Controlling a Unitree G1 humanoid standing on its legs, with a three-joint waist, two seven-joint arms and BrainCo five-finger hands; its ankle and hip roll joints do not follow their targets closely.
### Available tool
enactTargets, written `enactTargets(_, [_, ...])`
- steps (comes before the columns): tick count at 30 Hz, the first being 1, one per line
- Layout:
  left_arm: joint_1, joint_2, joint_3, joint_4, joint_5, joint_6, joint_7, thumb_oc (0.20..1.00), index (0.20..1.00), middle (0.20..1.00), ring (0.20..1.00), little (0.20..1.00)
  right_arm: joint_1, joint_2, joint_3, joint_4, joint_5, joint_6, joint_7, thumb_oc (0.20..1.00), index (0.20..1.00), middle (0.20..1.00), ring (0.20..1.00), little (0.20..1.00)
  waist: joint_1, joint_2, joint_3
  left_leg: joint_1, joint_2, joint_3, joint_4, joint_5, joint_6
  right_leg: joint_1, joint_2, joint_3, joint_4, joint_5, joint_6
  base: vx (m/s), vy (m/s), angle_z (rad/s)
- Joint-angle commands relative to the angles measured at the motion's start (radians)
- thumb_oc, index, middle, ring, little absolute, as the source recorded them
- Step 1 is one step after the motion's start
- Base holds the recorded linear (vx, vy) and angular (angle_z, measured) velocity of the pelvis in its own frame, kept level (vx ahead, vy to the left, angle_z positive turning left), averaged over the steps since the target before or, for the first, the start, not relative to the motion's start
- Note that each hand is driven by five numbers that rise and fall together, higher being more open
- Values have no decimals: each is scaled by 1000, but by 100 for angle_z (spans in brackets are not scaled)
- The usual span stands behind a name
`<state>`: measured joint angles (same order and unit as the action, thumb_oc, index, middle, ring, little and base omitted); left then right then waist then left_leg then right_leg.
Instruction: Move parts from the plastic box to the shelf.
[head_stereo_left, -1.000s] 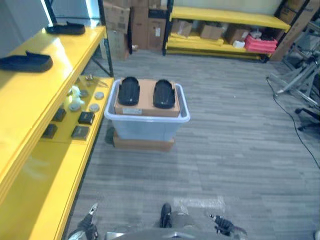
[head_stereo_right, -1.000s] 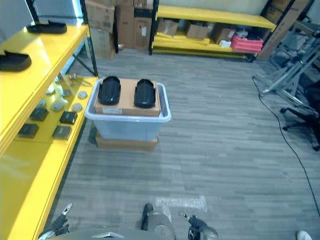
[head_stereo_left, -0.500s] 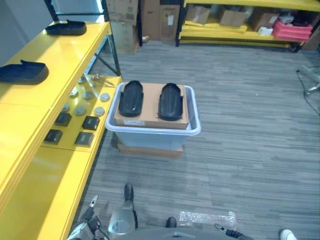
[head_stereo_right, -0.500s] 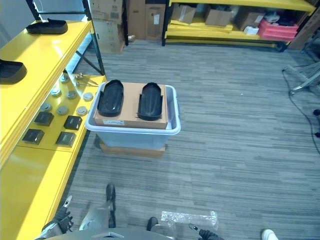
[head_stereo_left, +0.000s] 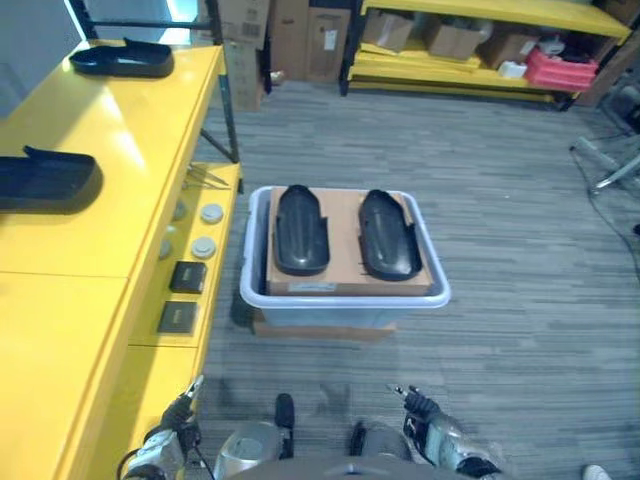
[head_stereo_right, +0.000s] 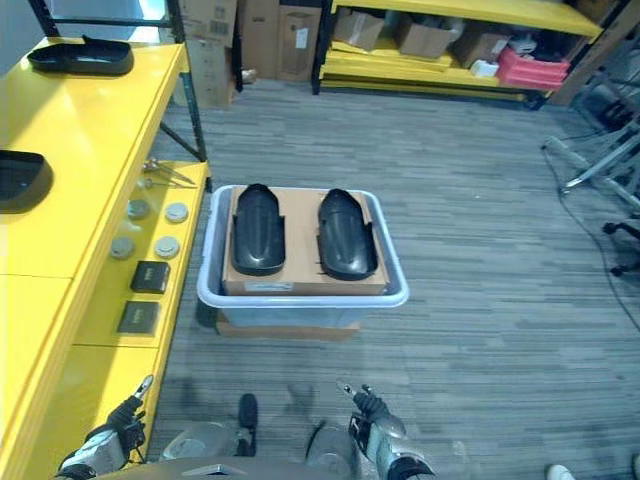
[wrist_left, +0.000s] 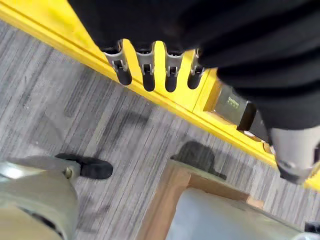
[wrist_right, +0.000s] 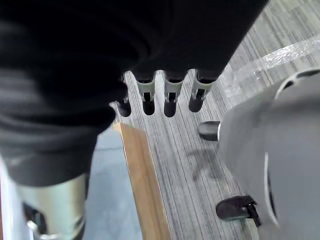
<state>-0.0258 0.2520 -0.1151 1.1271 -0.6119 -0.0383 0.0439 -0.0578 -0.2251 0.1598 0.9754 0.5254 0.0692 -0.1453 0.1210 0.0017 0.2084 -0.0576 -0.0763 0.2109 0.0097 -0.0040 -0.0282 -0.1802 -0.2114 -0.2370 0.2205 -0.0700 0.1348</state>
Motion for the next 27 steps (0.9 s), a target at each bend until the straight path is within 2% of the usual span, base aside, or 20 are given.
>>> enactTargets(1, [2,4,50,0,-17,-5,13,1000,1000,1000,1000,1000,9,-67,-19,46,49,-41,-30,1000,1000,1000,1000,1000,24,-31,-17,-92,97,-92,122,23,37,122,-8,12,-153,161,28,116,-269,61])
enactTargets(5, [34,-7,56,16,30,-15,11,1000,1000,1000,1000,1000,24,-68,-50,54,80,-46,-56,1000,1000,1000,1000,1000,36,-52,-28,-73,135,-84,110,32,14,171,4,-17,-196,159,24,153,-198,7])
enactTargets(6, [58,-10,58,29,89,-30,4,1000,1000,1000,1000,1000,35,-78,-84,58,148,-60,-88,1000,1000,1000,1000,1000,42,-59,-36,-57,156,-82,96,41,0,199,14,-35,-211,152,17,164,-166,9])
enactTargets(7, [60,-10,57,30,96,-31,2,1000,1000,1000,1000,1000,36,-80,-89,58,164,-68,-95,1000,1000,1000,1000,1000,43,-59,-36,-54,159,-82,93,42,-2,203,15,-38,-213,150,16,175,-165,17])
enactTargets(9, [83,-7,50,32,109,-43,-7,1000,1000,1000,1000,1000,34,-98,-138,39,264,-157,-156,1000,1000,1000,1000,1000,47,-61,-41,-37,175,-82,78,49,-10,222,23,-46,-224,146,13,109,-99,7])
enactTargets(10, [108,-4,49,18,110,-51,-11,1000,1000,1000,1000,1000,34,-124,-193,-40,276,-224,-268,1000,1000,1000,1000,1000,44,-60,-44,-28,184,-80,68,51,-16,230,27,-53,-226,141,12,82,-71,7])
enactTargets(11, [113,-3,52,13,113,-51,-12,1000,1000,1000,1000,1000,36,-132,-210,-60,266,-250,-301,1000,1000,1000,1000,1000,43,-60,-46,-26,186,-79,64,52,-18,231,28,-55,-226,140,13,62,-46,9])
enactTargets(12, [124,1,56,7,117,-53,-13,1000,1000,1000,1000,1000,40,-150,-247,-116,234,-306,-386,1000,1000,1000,1000,1000,40,-59,-48,-21,190,-76,57,52,-19,232,29,-59,-226,137,13,42,-15,4])
enactTargets(13, [135,4,59,3,117,-58,-14,1000,1000,1000,1000,1000,45,-180,-307,-193,136,-369,-506,1000,1000,1000,1000,1000,34,-57,-47,-13,195,-72,52,49,-20,234,31,-63,-222,132,14,41,-5,0])
enactTargets(15, [145,5,74,-7,115,-55,-14,1000,1000,1000,1000,1000,56,-241,-407,-354,-22,-398,-664,1000,1000,1000,1000,1000,19,-55,-53,-12,194,-68,44,49,-19,227,31,-66,-220,129,18,17,8,0])
enactTargets(16, [148,7,83,-12,111,-50,-12,1000,1000,1000,1000,1000,61,-262,-443,-420,-76,-391,-709,1000,1000,1000,1000,1000,15,-53,-52,-7,195,-67,43,45,-19,229,32,-65,-218,125,21,60,53,11])
enactTargets(17, [151,11,114,-23,112,-27,-10,1000,1000,1000,1000,1000,71,-323,-544,-598,-198,-359,-787,1000,1000,1000,1000,1000,3,-49,-51,-1,192,-68,39,38,-19,229,30,-63,-213,119,27,47,47,12])
enactTargets(20, [151,13,144,-30,128,-2,-5,1000,1000,1000,1000,1000,62,-379,-611,-721,-268,-326,-795,1000,1000,1000,1000,1000,-3,-46,-55,1,189,-68,32,39,-19,227,28,-66,-212,116,31,55,41,-1])
enactTargets(22, [158,12,172,-30,157,13,0,1000,1000,1000,1000,1000,35,-444,-649,-831,-286,-257,-767,1000,1000,1000,1000,1000,0,-45,-63,7,186,-67,19,39,-23,231,26,-71,-216,109,35,62,23,-14])
enactTargets(26, [167,8,187,-22,188,7,-10,1000,1000,1000,1000,1000,2,-501,-657,-870,-288,-176,-693,1000,1000,1000,1000,1000,14,-43,-68,9,182,-77,4,43,-28,232,23,-79,-220,107,37,48,8,-7])
enactTargets(27, [169,7,184,-17,197,0,-17,1000,1000,1000,1000,1000,-14,-522,-639,-854,-279,-134,-647,1000,1000,1000,1000,1000,24,-42,-68,8,179,-83,-1,45,-30,232,21,-84,-223,106,38,63,2,4])
